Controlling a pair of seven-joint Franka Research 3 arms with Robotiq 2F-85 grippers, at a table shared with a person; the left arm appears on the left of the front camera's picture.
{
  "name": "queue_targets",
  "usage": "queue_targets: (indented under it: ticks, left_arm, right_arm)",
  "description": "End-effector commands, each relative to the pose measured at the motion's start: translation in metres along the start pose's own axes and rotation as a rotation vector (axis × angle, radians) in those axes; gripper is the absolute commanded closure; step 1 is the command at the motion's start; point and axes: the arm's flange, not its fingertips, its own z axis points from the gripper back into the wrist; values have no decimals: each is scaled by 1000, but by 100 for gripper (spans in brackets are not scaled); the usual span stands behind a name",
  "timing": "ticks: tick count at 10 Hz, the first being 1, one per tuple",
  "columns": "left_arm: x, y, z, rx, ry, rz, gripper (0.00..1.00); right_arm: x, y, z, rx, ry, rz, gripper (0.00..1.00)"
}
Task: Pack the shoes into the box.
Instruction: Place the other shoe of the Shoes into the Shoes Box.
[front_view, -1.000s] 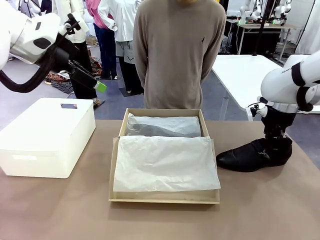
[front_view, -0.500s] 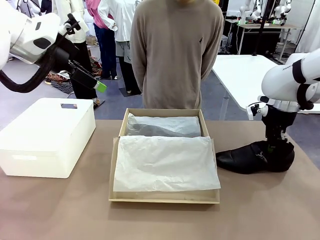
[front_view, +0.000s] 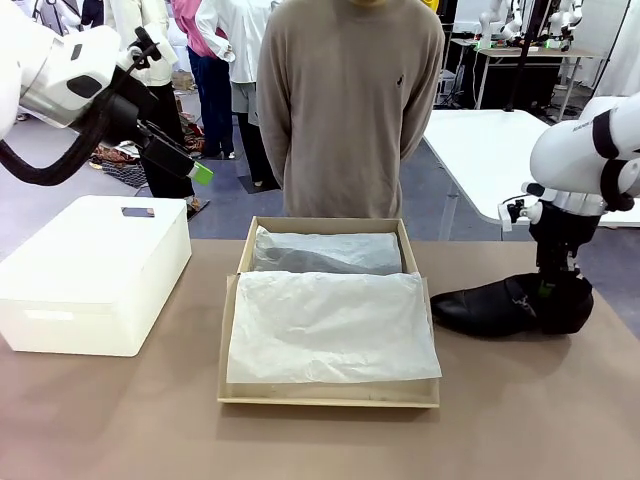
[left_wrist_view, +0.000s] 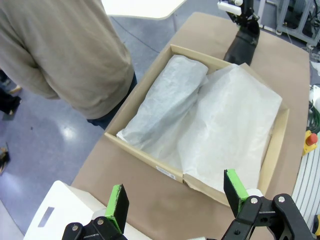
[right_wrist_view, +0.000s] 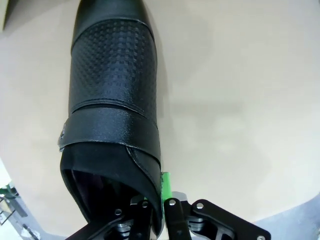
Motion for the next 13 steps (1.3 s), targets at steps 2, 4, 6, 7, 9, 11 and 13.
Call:
queue_targets:
  ticks: [2, 4, 6, 7, 9, 11, 13]
  left_arm:
    - [0, 1, 1, -19, -12, -5, 0]
    - [0, 1, 1, -19, -12, -5, 0]
    - [0, 1, 1, -19, -12, -5, 0]
    - [0, 1, 1, -19, -12, -5, 0]
    - [0, 1, 1, -19, -12, -5, 0]
    - [0, 1, 1, -19, -12, -5, 0]
    - [0, 1, 1, -19, -12, -5, 0]
  right_arm:
    - [-2, -16, 50, -37, 24, -138, 100]
    - [-3, -16, 91, -40, 34, -256, 100]
    - [-8, -11, 128, -14, 27, -438, 100]
    - [-10, -8, 137, -23, 17, -515, 100]
    - [-12, -2, 138, 4, -16, -551, 100]
    - [-15, -3, 137, -11, 14, -529, 100]
    - [-15, -3, 137, -11, 14, -529, 100]
